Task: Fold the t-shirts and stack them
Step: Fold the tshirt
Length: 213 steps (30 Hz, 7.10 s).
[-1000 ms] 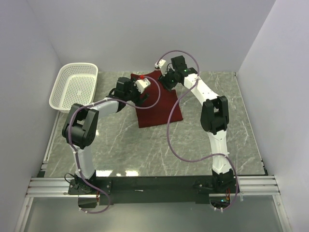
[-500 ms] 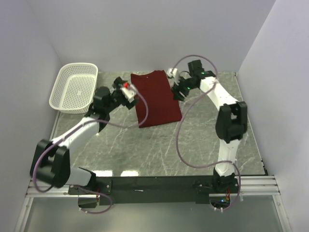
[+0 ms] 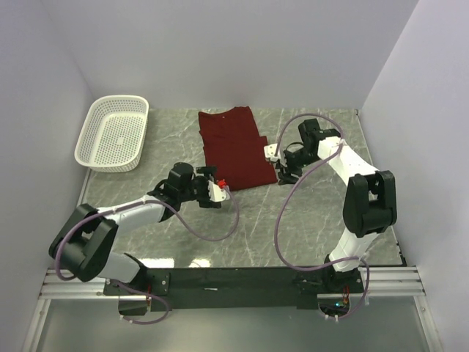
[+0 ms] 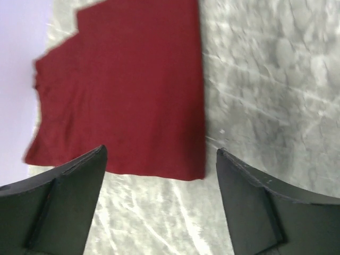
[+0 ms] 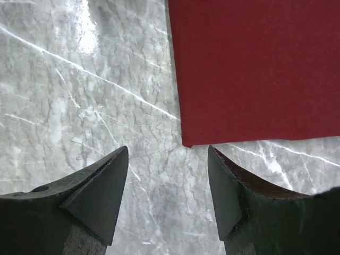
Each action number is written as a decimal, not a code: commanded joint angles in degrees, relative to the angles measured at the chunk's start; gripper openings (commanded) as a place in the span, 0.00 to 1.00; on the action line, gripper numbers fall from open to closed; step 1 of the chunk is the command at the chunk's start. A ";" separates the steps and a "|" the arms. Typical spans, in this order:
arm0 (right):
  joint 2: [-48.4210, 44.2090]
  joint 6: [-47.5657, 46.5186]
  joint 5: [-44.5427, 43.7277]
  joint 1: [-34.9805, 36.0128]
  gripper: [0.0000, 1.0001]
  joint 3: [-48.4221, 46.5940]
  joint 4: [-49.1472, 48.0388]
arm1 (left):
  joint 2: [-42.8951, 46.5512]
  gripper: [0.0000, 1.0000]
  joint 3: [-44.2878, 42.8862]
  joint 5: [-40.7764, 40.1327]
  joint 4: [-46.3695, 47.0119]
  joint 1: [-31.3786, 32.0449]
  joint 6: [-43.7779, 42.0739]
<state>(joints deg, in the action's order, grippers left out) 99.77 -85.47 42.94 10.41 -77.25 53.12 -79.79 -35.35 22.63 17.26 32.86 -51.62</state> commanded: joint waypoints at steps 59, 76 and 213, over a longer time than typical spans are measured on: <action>10.00 0.13 -18.59 10.59 0.63 -0.61 -9.53 | -15.57 0.01 -5.87 -5.76 -2.49 0.27 -3.05; 13.26 3.73 -24.74 12.35 0.57 -0.44 -15.24 | -15.04 0.01 -6.04 -5.15 -3.28 0.27 -3.14; 13.52 26.50 -12.35 8.57 0.00 -27.16 -12.43 | -15.92 0.00 -27.66 -14.11 -9.61 -6.32 2.13</action>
<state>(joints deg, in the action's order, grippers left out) 112.92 -59.42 30.85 18.61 -102.39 42.33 -94.98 -60.05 9.08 5.30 26.85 -49.43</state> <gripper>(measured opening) 0.098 0.048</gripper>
